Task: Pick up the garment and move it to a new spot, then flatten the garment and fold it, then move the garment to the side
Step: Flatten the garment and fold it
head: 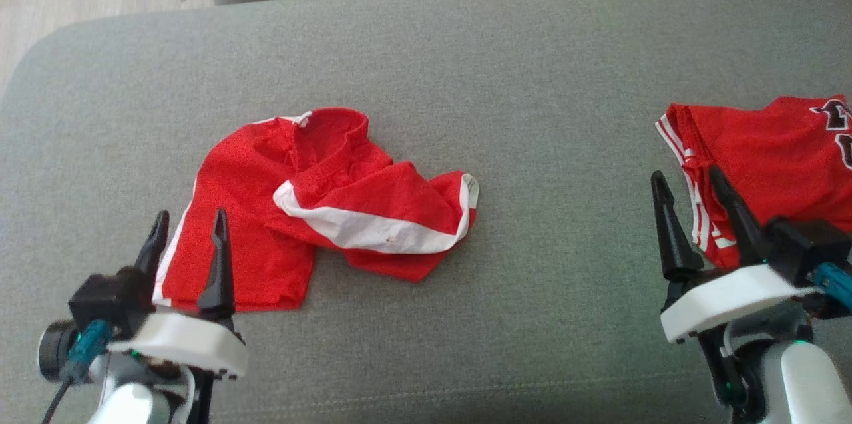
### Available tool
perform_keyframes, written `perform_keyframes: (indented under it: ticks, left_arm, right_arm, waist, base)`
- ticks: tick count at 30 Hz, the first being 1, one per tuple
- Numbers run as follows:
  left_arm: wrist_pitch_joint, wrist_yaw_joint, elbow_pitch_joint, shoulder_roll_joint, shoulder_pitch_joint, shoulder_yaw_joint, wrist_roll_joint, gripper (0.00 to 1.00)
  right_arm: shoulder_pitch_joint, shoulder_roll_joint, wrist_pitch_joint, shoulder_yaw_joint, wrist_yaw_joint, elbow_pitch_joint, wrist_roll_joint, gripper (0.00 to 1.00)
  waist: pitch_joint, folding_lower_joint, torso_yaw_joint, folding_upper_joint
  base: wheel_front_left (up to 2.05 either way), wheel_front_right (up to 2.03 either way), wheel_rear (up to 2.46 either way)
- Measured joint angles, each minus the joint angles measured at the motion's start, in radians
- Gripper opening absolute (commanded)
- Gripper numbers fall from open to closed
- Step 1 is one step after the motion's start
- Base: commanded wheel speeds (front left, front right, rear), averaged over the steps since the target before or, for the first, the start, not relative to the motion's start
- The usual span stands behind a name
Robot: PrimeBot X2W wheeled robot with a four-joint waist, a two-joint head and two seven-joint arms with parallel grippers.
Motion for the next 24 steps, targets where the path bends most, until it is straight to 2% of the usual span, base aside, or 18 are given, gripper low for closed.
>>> perform_keyframes:
  ticks: [7, 19, 21, 24]
  left_arm:
    - [0.016, 0.026, -0.042, 0.012, 0.041, -0.003, 0.001, 1.0]
    - [0.026, 0.026, -0.051, 0.015, 0.04, -0.01, 0.001, 1.0]
    - [0.036, 0.012, -0.05, 0.015, 0.033, -0.017, -0.002, 1.0]
    - [0.059, -0.033, -0.032, 0.012, -0.013, -0.04, -0.019, 1.0]
  right_arm:
    - [0.016, 0.0, 0.011, 0.0, 0.0, 0.0, -0.002, 1.0]
    - [0.017, 0.0, 0.011, 0.0, 0.0, -0.001, -0.002, 1.0]
    - [0.017, 0.0, 0.011, -0.001, 0.0, -0.004, -0.002, 1.0]
    - [0.016, 0.0, 0.012, -0.002, 0.0, -0.008, -0.002, 1.0]
  waist:
    - [-0.015, 0.0, -0.001, 0.0]
    - [-0.007, 0.0, 0.003, 0.0]
    - [0.0, 0.0, 0.004, 0.0]
    - [0.016, 0.0, 0.008, 0.0]
  base:
    - [0.0, 0.0, 0.0]
    - [0.0, 0.0, 0.0]
    - [0.0, 0.0, 0.0]
    - [0.0, 0.0, 0.0]
